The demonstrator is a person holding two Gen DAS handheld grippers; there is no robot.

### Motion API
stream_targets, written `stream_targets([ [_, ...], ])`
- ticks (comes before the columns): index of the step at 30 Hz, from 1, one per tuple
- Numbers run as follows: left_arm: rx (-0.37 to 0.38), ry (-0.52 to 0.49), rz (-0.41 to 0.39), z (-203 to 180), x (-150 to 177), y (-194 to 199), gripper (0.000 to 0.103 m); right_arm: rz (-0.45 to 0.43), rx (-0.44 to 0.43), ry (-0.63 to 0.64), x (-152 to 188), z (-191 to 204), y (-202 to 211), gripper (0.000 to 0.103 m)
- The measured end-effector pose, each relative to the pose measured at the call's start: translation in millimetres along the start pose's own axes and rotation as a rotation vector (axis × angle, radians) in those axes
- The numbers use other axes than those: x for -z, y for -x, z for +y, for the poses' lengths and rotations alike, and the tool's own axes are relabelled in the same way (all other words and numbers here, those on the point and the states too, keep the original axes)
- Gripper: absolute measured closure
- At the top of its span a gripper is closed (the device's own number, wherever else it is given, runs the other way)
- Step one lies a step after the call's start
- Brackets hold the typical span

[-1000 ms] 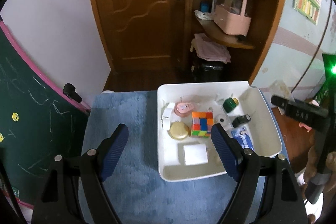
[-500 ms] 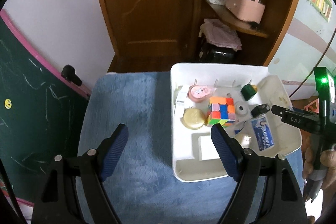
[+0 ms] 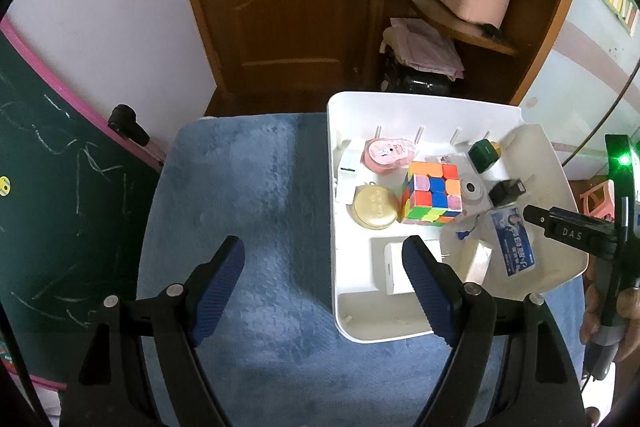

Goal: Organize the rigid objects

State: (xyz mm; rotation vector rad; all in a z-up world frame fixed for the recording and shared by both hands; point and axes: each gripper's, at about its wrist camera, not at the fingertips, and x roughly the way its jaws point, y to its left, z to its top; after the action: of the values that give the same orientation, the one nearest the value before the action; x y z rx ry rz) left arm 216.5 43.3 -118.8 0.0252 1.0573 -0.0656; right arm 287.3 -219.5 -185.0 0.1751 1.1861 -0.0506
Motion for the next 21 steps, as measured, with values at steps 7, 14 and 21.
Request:
stream_targets([
  [7, 0.014, -0.008, 0.009, -3.6, 3.4, 0.5, 0.020, -0.045, -0.073, -0.023, 10.8, -1.4, 18.9, 0.042],
  [14, 0.021, -0.014, 0.020, -7.3, 10.1, 1.4, 0.020, -0.114, -0.086, 0.007, 30.5, 2.9, 48.5, 0.041],
  [21, 0.029, -0.008, 0.032, -9.7, 16.3, 2.5, 0.020, -0.170, -0.097, -0.016, 48.9, 0.8, 72.4, 0.041],
])
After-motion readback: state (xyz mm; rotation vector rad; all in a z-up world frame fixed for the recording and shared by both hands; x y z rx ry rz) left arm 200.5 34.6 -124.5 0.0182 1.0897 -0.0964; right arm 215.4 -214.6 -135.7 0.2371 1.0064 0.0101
